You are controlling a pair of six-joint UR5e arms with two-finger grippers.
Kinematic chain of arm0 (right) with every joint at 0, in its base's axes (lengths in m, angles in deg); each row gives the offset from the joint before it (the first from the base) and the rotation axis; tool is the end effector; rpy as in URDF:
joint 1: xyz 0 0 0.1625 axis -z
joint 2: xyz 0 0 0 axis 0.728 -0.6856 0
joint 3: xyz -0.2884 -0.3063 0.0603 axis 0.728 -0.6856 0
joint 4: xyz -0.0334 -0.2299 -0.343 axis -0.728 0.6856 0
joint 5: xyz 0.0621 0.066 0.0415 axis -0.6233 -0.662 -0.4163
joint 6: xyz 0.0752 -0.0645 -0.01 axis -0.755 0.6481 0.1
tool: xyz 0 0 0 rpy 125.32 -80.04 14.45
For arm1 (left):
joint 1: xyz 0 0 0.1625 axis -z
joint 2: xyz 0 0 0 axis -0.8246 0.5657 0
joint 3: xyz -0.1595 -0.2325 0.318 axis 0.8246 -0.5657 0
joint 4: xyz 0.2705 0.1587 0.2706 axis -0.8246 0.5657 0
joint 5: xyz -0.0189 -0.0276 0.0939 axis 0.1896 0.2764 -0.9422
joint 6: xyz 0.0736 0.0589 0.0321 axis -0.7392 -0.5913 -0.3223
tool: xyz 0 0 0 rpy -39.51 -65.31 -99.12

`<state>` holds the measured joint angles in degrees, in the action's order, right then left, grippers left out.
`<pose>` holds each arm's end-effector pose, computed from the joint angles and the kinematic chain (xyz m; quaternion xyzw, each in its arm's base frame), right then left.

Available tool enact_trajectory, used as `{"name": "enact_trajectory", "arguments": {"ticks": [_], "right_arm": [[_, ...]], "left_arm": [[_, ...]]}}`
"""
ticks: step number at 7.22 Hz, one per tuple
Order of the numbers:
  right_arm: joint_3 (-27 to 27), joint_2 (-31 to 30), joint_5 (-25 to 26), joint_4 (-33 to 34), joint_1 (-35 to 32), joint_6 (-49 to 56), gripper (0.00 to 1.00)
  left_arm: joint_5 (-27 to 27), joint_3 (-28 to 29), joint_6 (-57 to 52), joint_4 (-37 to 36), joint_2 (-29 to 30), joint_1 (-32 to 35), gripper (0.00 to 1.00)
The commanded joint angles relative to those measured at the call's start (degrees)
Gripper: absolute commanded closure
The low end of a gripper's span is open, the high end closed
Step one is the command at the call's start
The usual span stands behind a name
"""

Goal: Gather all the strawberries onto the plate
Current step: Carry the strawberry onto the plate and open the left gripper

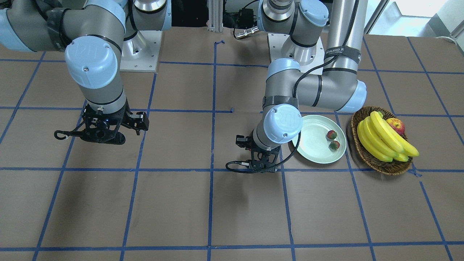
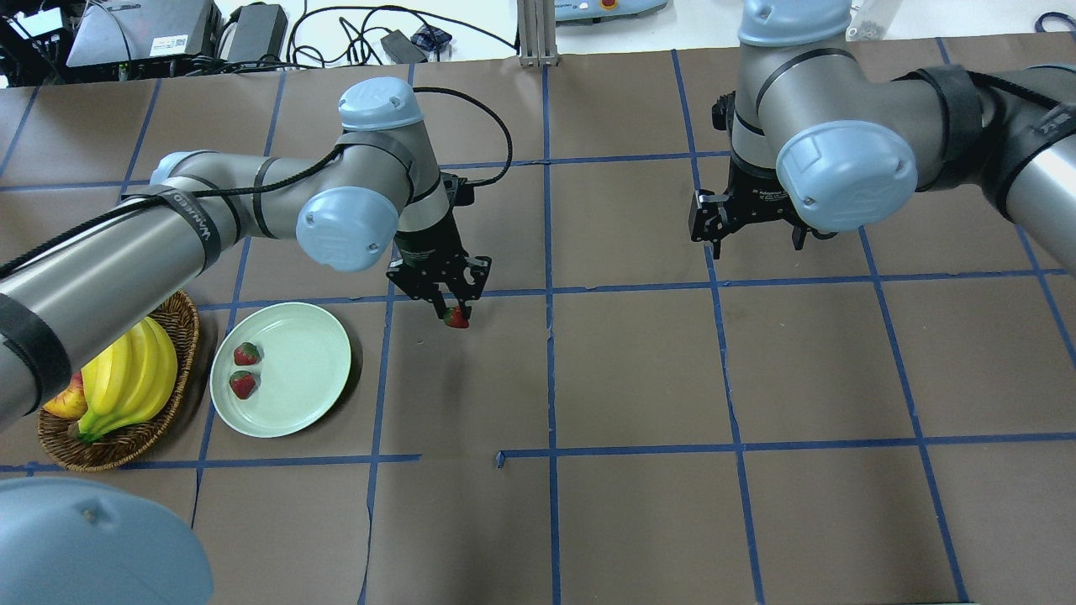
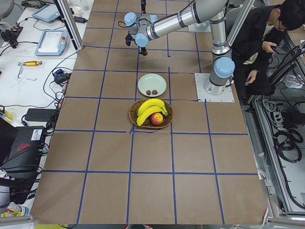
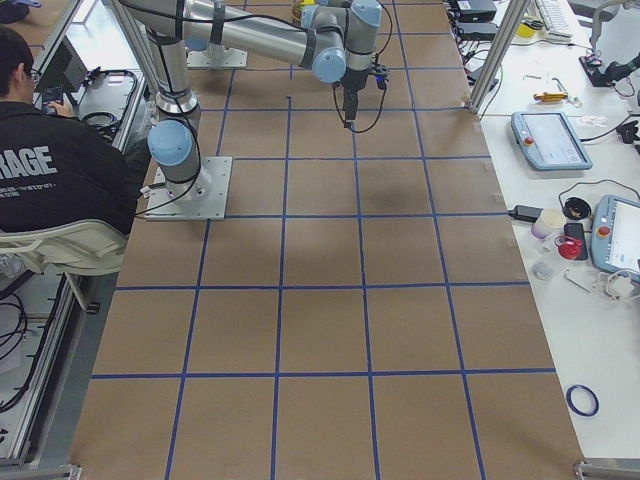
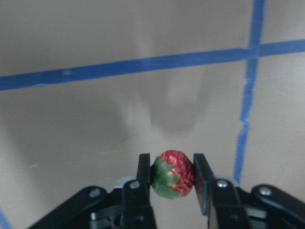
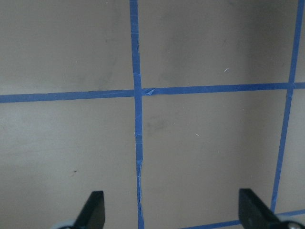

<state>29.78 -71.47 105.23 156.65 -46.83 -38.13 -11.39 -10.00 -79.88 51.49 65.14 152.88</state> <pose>0.1508 -0.5268 0.3423 -0.0105 -0.9954 -0.0483 0.0816 -0.2129 -0.5479 0.2229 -0.0624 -0.9862 -0.1502 0.0307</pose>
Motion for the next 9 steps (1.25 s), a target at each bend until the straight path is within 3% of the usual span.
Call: {"name": "enact_trajectory", "arguments": {"ticks": [1,3,5,6,9], "right_arm": [[0.0,0.1,-0.1,0.1,0.0,0.1,0.00],[0.0,0.1,-0.2,0.1,0.0,-0.4,0.00],[0.0,0.0,-0.3,0.2,-0.1,-0.8,0.00],[-0.1,-0.1,0.4,0.2,-0.1,-0.9,0.00],[-0.5,-0.3,0.4,-0.2,-0.1,-0.8,0.00]], "left_arm": [[-7.6,-0.4,-9.6,7.8,-2.6,-7.1,1.00],[-14.3,-0.9,-16.7,10.7,-3.4,-11.5,1.00],[-16.6,-2.9,-19.0,10.0,-2.1,-12.9,1.00],[-16.2,-2.7,-18.6,9.9,-2.4,-12.9,0.01],[-15.6,-0.5,-18.1,10.0,-4.9,-12.4,0.00]]}}
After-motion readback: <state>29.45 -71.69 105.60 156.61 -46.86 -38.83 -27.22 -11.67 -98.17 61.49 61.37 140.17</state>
